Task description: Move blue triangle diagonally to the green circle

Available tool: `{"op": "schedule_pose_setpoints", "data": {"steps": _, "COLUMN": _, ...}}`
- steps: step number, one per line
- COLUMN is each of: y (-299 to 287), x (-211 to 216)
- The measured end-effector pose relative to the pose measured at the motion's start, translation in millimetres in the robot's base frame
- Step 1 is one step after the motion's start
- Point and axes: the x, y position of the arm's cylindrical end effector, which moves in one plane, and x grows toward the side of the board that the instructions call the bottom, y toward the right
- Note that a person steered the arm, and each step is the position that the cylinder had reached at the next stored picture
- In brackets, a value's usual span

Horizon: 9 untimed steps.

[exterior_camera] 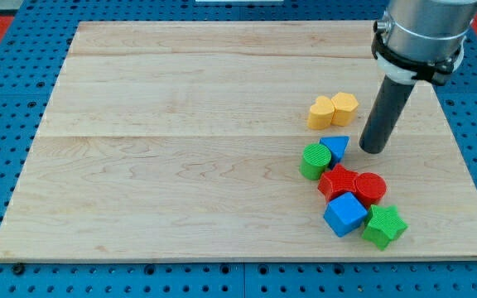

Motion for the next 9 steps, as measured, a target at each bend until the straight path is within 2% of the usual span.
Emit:
{"op": "schedule_pose_setpoints", "data": {"steps": 6, "y": -143.9, "x": 1.8}}
{"op": "schedule_pose_setpoints", "data": {"steps": 8, "y": -149.1, "x": 11.6}}
{"op": "schedule_pose_setpoints", "data": {"steps": 9, "y": -149.1, "x": 41.5}}
